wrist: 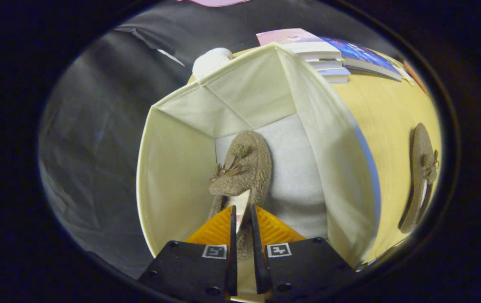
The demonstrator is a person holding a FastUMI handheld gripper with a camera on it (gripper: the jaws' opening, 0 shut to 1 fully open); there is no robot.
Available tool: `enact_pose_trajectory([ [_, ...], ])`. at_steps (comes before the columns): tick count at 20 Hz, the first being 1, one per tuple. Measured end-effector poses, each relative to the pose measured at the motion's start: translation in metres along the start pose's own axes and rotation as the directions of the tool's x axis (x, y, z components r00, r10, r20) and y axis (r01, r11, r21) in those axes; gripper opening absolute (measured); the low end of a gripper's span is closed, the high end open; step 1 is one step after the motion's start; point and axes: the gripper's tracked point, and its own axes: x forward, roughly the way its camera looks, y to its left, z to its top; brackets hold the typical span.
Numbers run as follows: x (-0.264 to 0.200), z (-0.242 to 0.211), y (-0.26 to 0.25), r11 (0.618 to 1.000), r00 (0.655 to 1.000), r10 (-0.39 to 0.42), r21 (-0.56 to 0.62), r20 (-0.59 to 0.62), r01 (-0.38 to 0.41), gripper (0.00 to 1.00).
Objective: Open the storage box then place both shoes into the box .Put the left shoe in first, then the right shoe, with the right side of both shoes facing outward in a uniform manner.
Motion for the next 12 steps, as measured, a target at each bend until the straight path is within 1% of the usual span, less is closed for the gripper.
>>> enact_pose_trajectory([
  [3, -0.023, 0.022, -0.005, 0.999, 0.997, 0.041, 0.025, 0.064, -0.043, 0.21],
  [6, -0.054, 0.051, -0.010, 0.992, 0.985, 0.093, 0.075, 0.145, -0.105, 0.20],
  [10, -0.093, 0.101, -0.045, 0.982, 0.957, 0.091, 0.138, 0.275, -0.133, 0.20],
  [12, -0.111, 0.123, -0.077, 0.977, 0.942, 0.054, 0.179, 0.331, -0.119, 0.20],
])
